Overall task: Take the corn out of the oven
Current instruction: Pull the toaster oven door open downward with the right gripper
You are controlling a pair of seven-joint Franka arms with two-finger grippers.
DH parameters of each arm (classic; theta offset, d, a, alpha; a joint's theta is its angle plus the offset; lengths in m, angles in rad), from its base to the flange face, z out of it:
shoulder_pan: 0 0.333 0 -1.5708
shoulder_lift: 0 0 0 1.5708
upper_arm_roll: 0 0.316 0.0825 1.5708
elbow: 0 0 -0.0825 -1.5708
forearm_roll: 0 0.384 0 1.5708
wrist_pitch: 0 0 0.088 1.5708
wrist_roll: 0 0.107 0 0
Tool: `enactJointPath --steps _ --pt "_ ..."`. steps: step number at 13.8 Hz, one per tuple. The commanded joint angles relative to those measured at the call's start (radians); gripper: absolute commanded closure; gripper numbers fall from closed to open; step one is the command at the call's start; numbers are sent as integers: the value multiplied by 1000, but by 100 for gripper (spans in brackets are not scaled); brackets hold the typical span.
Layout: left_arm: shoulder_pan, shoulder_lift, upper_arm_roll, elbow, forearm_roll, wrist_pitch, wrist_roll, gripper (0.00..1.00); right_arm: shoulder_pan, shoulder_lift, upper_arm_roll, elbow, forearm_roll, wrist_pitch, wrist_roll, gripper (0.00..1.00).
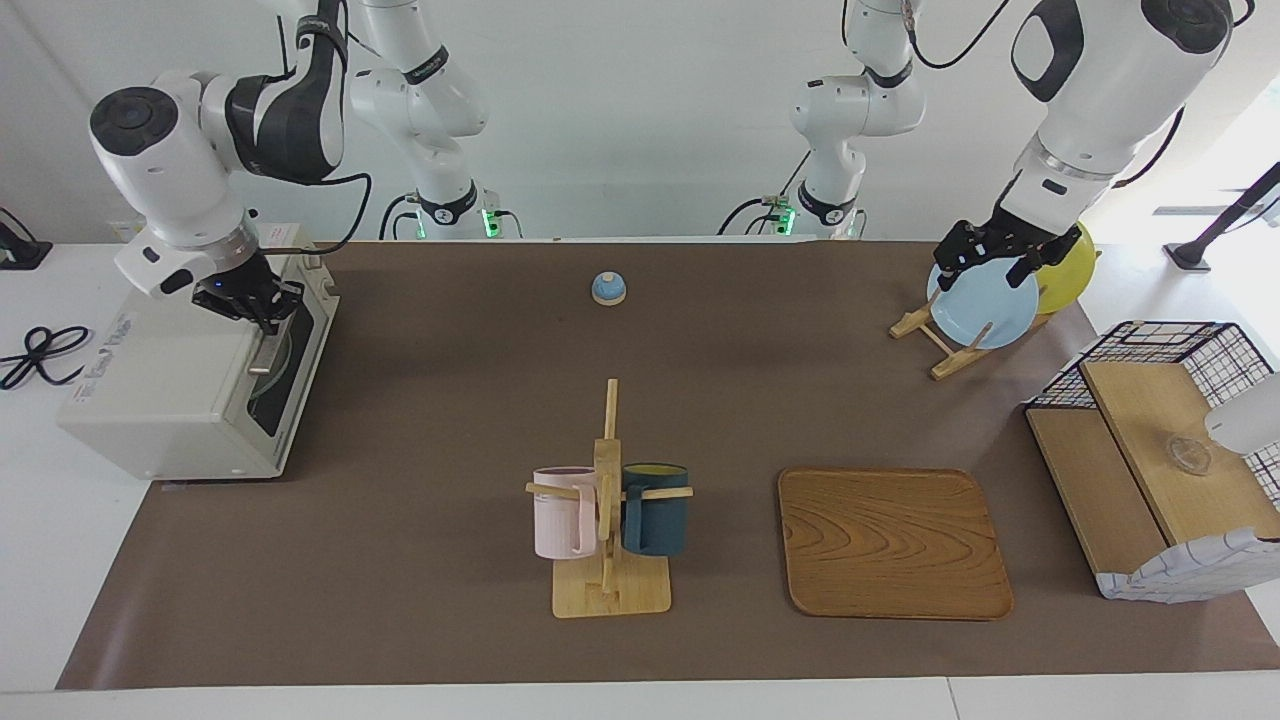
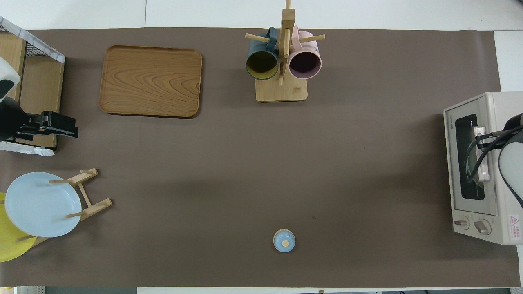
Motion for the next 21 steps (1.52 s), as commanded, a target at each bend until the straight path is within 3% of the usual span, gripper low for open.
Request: enactJointPath --steps 1,15,21 --pt "0 -16 -1 -8 15 -9 3 0 -33 -3 10 -33 -14 35 -24 100" --pt "0 -16 1 -10 17 -9 3 0 -13 -3 19 -94 16 80 -2 100" --pt "0 -16 -1 -8 17 -9 3 0 56 23 19 -101 28 104 51 100"
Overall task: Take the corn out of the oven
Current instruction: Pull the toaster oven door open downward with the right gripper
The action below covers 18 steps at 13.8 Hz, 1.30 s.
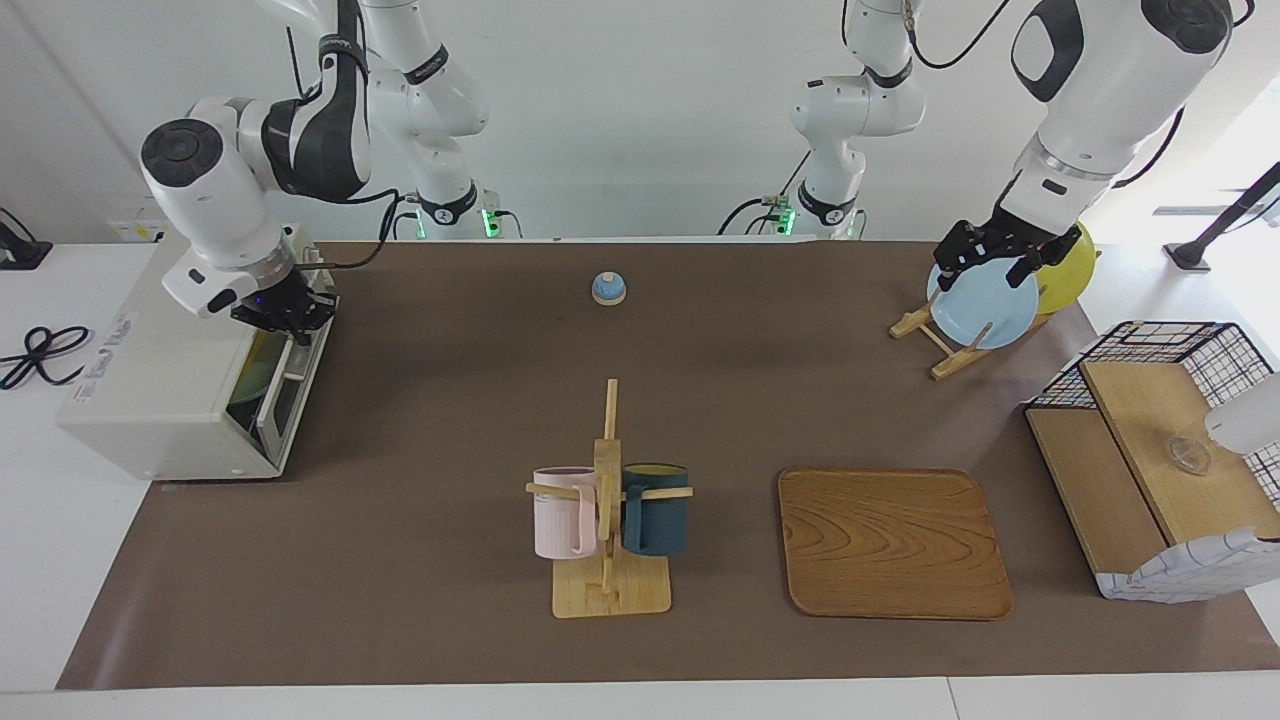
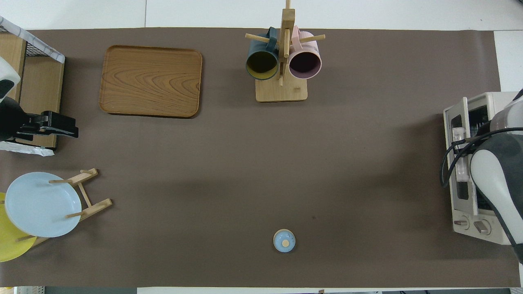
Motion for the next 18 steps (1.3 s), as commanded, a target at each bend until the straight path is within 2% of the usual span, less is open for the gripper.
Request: enactJointPath --steps 1,5,9,17,18 --pt "0 -16 -1 -8 15 -9 3 0 10 23 2 -35 9 76 25 100" --pt "0 -16 -1 -8 15 -9 3 0 18 43 2 -83 41 163 27 100" --pt "0 -16 -1 -8 15 -9 3 0 73 90 4 -89 44 228 87 100" --pt "0 -16 1 -8 15 -9 3 0 105 86 5 -192 44 370 88 100" --pt "2 -16 1 -8 15 -9 3 0 133 83 4 -209 44 395 90 100"
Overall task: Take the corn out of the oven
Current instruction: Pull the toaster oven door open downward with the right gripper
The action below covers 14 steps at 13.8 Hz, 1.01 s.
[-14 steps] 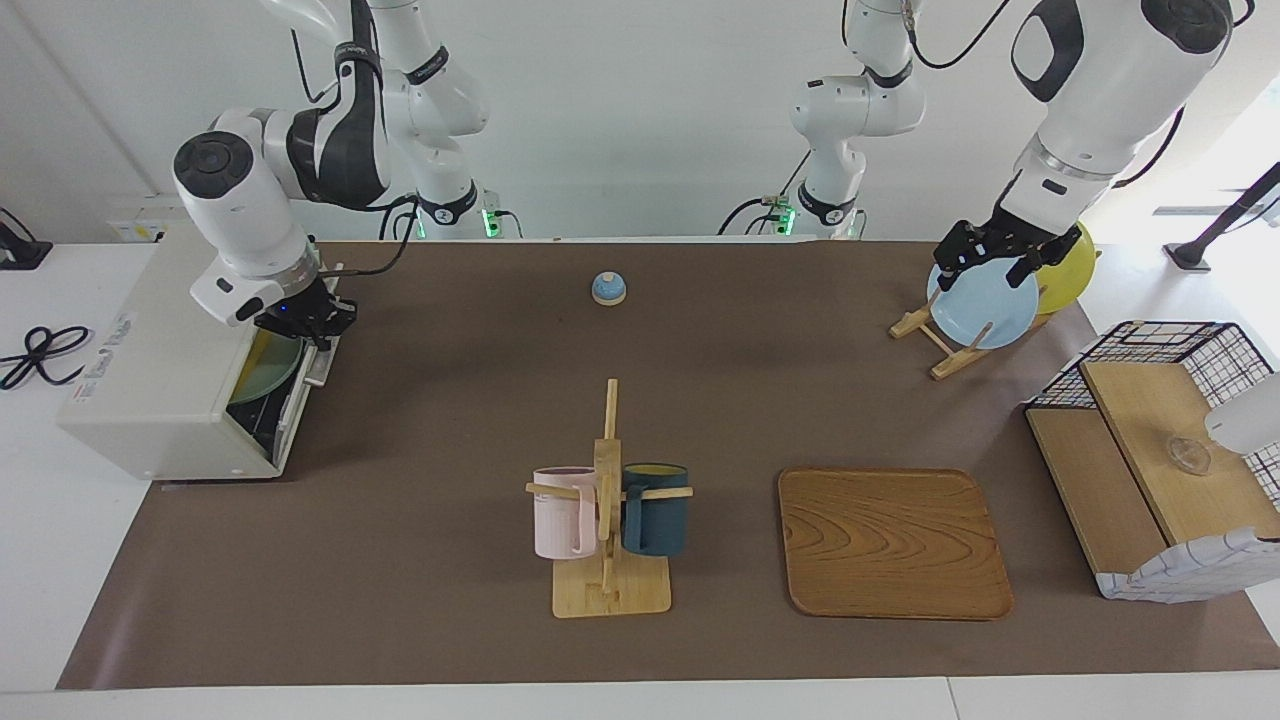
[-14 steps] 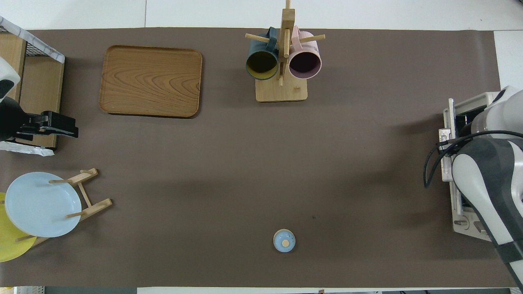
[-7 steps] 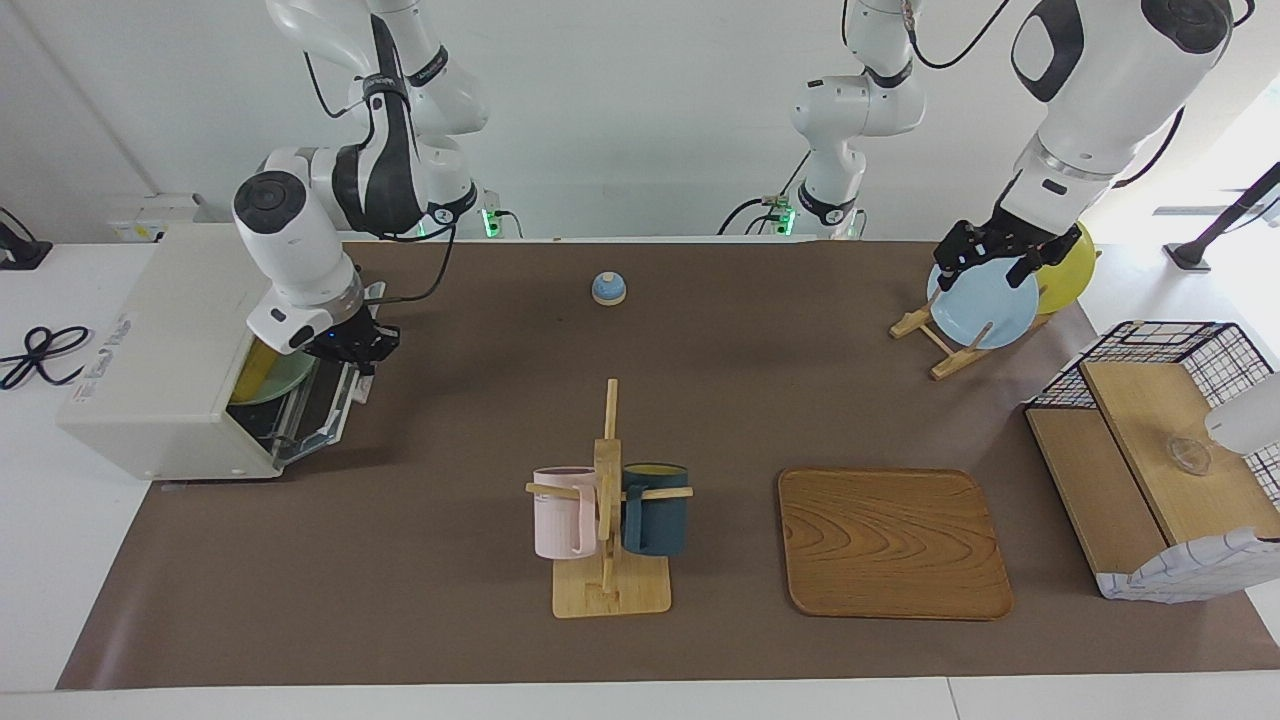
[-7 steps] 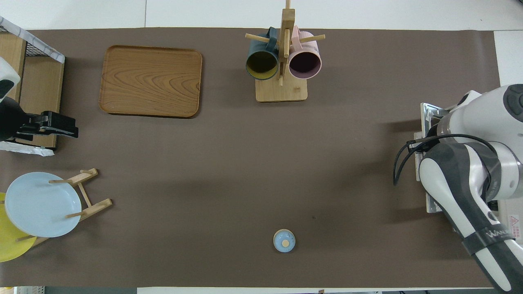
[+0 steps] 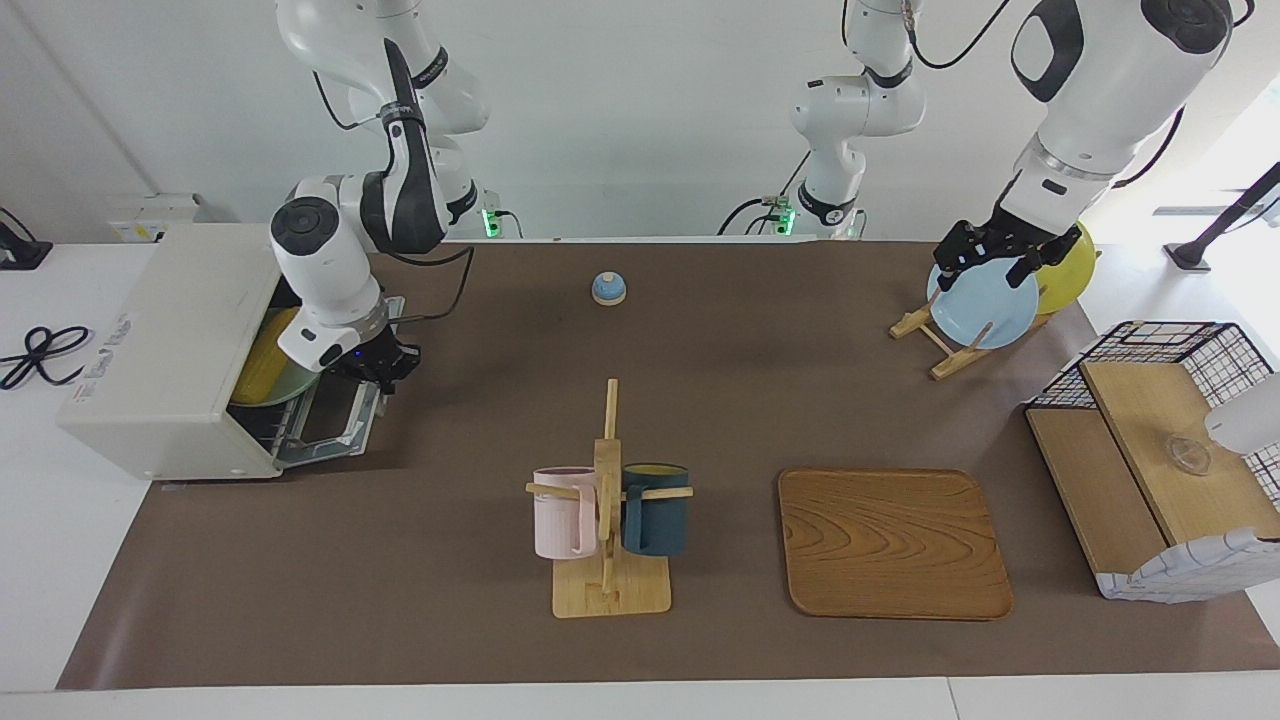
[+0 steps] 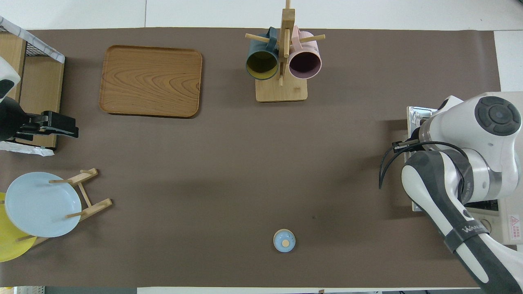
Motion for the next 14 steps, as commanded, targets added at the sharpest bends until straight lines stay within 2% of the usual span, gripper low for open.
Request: enactJointPath --steps 1,5,9,14 --pt "0 -16 1 -8 15 -9 3 0 29 -2 -6 -45 -14 63 15 100" --pt "-1 -16 -1 -10 15 -10 1 0 34 49 -6 -48 -14 99 36 100" --pt "-1 -17 -1 -10 15 -9 0 0 34 49 -6 -35 -14 72 38 100" --pt "-3 -19 -2 -20 15 0 -2 0 20 41 -9 62 -17 -97 35 100"
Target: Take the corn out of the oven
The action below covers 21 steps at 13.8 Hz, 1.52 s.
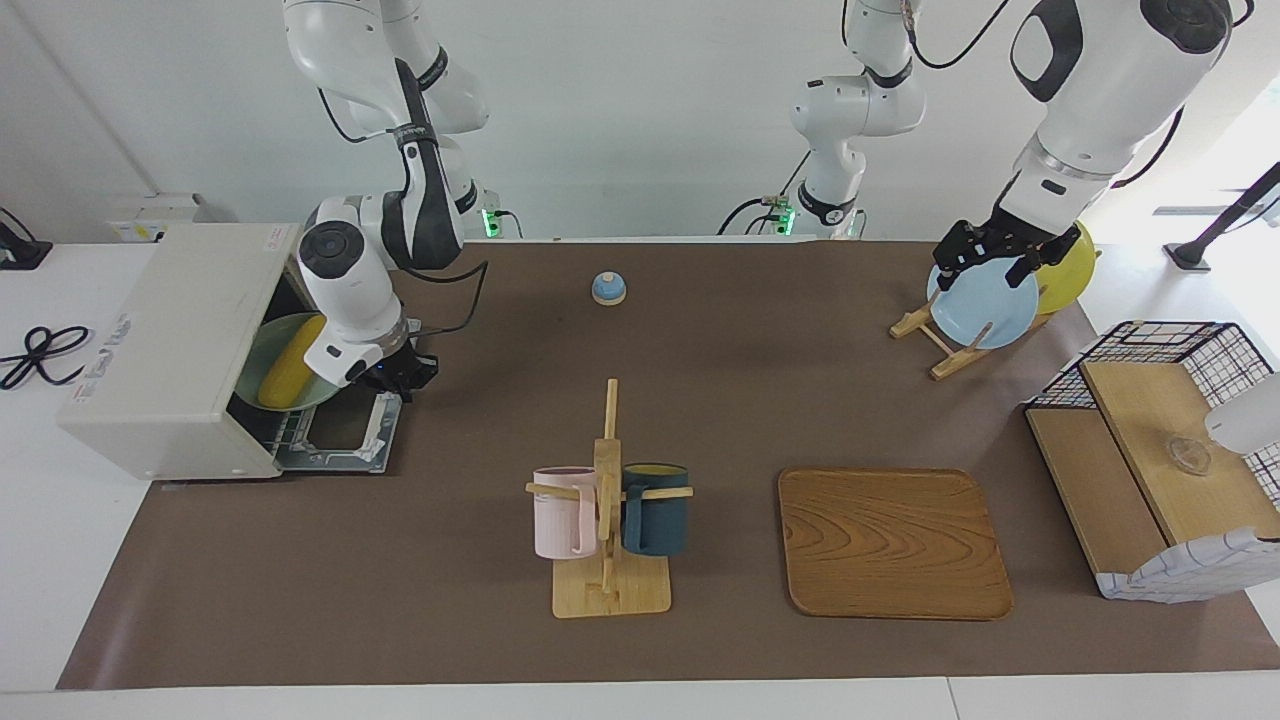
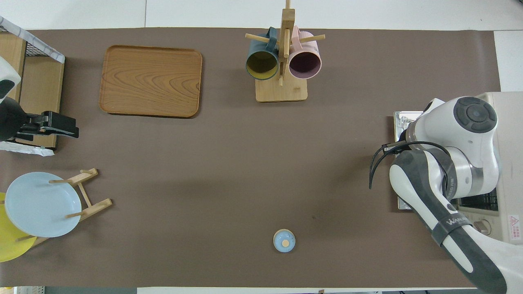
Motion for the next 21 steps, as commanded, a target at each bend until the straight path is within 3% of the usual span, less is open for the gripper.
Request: enactJointPath --steps 1,2,3,4,12,21 --pt "-7 -19 -1 -25 14 7 -2 0 -16 -18 -6 36 -14 -81 19 98" --pt "-9 -19 -1 -22 11 7 0 0 -23 -32 -6 36 -15 -92 24 76" --pt "-10 -19 -3 -25 8 9 0 0 -24 -46 -9 36 -15 -107 28 63" --pt "-10 -19 -3 -25 8 10 0 0 -28 -61 -12 36 -17 -128 45 59" --pt "-19 -10 -8 -49 -72 82 0 0 -56 -86 -12 51 -75 -235 110 64" --pt "-46 -4 -8 -134 -104 196 1 0 -105 -127 -10 -79 -75 -103 102 64"
